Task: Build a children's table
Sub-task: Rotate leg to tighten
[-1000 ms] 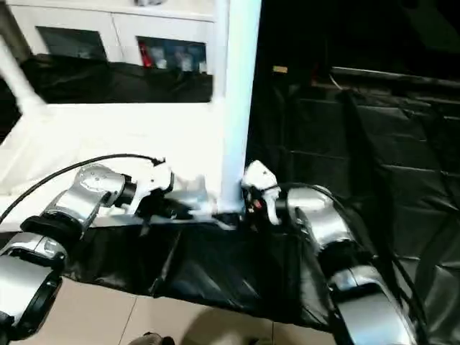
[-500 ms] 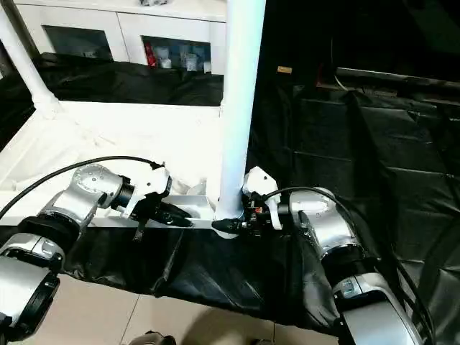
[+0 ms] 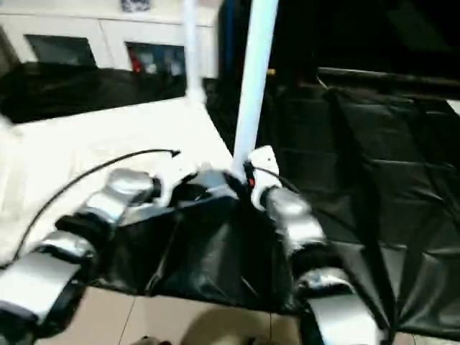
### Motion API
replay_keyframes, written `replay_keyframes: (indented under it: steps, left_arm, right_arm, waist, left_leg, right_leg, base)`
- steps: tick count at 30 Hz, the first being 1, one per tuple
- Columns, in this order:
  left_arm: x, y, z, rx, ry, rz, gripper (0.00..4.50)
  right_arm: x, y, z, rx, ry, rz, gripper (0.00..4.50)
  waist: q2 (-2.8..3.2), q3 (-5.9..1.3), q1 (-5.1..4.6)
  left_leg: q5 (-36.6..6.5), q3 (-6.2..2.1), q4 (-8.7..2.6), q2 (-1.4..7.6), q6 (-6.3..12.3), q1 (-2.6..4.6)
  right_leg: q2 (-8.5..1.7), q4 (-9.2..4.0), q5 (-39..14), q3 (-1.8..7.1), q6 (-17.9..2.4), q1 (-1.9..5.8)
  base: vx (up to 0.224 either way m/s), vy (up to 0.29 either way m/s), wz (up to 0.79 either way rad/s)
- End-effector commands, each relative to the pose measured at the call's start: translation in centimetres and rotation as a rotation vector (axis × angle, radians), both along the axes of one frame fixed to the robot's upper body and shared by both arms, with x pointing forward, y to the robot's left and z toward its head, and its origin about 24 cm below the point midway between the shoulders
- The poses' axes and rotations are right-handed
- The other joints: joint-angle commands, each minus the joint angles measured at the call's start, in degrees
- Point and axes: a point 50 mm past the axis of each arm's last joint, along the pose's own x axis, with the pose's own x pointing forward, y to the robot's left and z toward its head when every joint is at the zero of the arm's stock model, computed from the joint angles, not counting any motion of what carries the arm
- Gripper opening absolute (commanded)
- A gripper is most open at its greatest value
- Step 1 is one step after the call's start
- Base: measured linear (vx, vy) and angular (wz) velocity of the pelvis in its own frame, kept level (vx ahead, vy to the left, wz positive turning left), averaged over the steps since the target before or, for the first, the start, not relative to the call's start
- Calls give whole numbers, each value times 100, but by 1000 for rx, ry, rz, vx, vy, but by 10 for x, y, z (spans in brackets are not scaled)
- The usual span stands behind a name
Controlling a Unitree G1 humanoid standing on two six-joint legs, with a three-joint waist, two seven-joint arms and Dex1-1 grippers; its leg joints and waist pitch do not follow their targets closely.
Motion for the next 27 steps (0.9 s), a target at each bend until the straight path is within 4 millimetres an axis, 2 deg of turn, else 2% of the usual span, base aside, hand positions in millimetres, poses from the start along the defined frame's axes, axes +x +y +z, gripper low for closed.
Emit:
replay_keyframes:
  steps: [1,2,3,6,8,10,13,15,18,21,22,24,25,27]
  left_arm:
    - [1,-24,7,-26,-40,-34,0]
    - [1,-24,7,-22,-42,-36,0]
    - [0,-23,7,-20,-42,-45,0]
    - [-2,-18,6,-25,-44,-83,0]
    - [-4,-15,6,-28,-45,-116,0]
    - [-6,-12,5,-26,-36,-141,0]
    - [-11,-3,6,-45,-7,-225,0]
    - [-14,2,9,-68,11,-277,0]
    - [-16,7,10,-69,34,-312,0]
    - [-18,14,10,-54,51,-346,0]
    - [-18,18,11,-46,56,-359,0]
    - [-19,23,11,-34,70,-378,0]
    - [-22,30,11,-16,96,-419,0]
    - [-23,33,11,-4,105,-436,0]
  right_arm:
    - [-8,32,-6,50,29,103,276]
    - [-8,32,-5,59,27,103,332]
    - [-8,31,-4,69,18,114,346]
    - [-7,23,0,58,-21,146,352]
    - [-6,18,2,29,-45,166,382]
    - [-7,15,3,18,-55,211,382]
    - [-17,4,5,-14,-64,414,382]
    - [-25,-1,6,-38,-61,539,382]
    - [-31,-6,6,-47,-48,631,382]
    - [-36,-11,7,-61,-32,721,382]
    - [-38,-13,7,-67,-23,757,382]
    - [-41,-16,7,-78,-6,809,382]
    - [-45,-20,8,-91,28,885,368]
    - [-47,-21,7,-113,37,913,357]
  waist:
    - [45,-401,-23]
    - [48,-405,-19]
    - [49,-405,-21]
    - [51,-411,-17]
    - [46,-420,-14]
    - [53,-436,-3]
    - [51,-445,56]
    - [55,-454,84]
    - [57,-434,132]
    - [61,-402,177]
    - [58,-401,166]
    - [72,-392,169]
    - [52,-391,175]
    - [54,-390,167]
  left_leg:
    - [-2324,-123,-459,162,-52,142]
    - [-2257,-119,-461,167,-26,137]
    - [-2238,-114,-462,168,-14,134]
    - [-2196,-111,-458,169,33,127]
    - [-2127,-107,-451,171,59,125]
    - [-1957,-95,-435,174,130,105]
    - [-1572,-62,-395,190,351,71]
    - [-1436,-51,-376,191,470,69]
    - [-1536,-45,-381,209,476,89]
    - [-1851,-45,-410,229,322,126]
    - [-1943,-61,-428,230,252,116]
    - [-2098,-65,-440,245,189,147]
    - [-2129,-75,-441,239,151,151]
    - [-2094,-70,-449,242,173,123]
  right_leg:
    - [-274,-445,-2040,180,-1172,214]
    - [-270,-425,-1865,183,-1231,223]
    - [-264,-417,-1796,184,-1258,225]
    - [-274,-403,-1675,180,-1317,244]
    - [-276,-393,-1589,182,-1346,251]
    - [-271,-360,-1323,179,-1432,279]
    - [-260,-293,-783,166,-1606,319]
    - [-263,-270,-613,161,-1675,329]
    - [-276,-296,-891,165,-1676,309]
    - [-277,-345,-1453,174,-1562,265]
    - [-276,-347,-1603,167,-1521,275]
    - [-276,-366,-1754,171,-1477,241]
    - [-271,-362,-1788,169,-1459,253]
    - [-280,-355,-1745,182,-1455,258]
  base:
    - [0,0,0]
    - [0,0,0]
    - [0,0,0]
    - [0,0,0]
    - [0,0,0]
    - [0,0,0]
    - [0,0,0]
    - [0,0,0]
    - [0,0,0]
    - [0,0,0]
    - [0,0,0]
    - [0,0,0]
    - [0,0,0]
    - [0,0,0]
